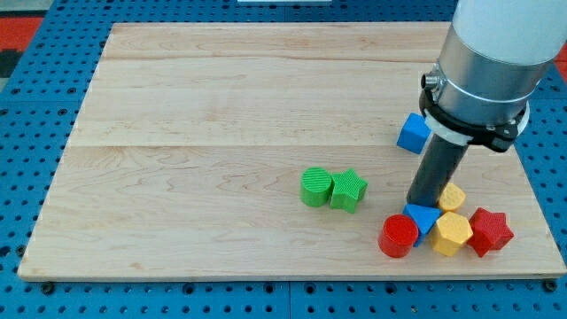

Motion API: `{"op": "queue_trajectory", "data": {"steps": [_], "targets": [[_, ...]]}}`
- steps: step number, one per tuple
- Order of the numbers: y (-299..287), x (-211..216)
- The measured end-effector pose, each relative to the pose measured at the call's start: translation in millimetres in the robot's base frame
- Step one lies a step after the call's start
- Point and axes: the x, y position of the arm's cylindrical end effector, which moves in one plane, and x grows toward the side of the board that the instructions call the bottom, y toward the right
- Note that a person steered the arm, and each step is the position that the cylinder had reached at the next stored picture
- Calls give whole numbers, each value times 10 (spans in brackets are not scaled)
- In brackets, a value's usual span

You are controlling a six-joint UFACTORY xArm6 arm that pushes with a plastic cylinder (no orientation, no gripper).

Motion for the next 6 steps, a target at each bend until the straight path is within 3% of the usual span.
{"op": "queue_trajectory", "data": {"steps": [2,4,5,6], "targets": [[0,-76],[-11,-459],[-11,-474],[29,-213]]}}
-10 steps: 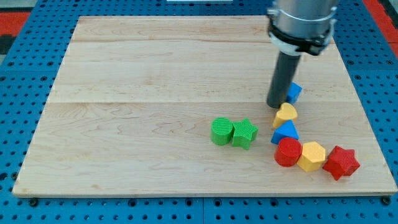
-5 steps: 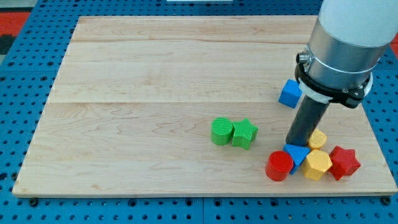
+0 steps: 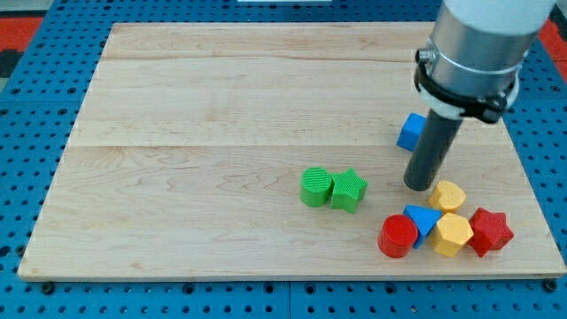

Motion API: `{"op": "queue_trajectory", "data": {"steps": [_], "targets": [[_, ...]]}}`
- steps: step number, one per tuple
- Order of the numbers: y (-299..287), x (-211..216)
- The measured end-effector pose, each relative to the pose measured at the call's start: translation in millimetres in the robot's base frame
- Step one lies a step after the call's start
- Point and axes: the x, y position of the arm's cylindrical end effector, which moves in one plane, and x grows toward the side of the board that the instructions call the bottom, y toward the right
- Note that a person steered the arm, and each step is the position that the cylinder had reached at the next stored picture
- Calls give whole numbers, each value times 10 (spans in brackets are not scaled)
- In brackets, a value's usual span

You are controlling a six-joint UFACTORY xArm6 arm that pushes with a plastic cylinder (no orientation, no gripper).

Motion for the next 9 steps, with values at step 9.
{"op": "queue_trajectory", "data": {"steps": [9], "targets": [[57,673]]}}
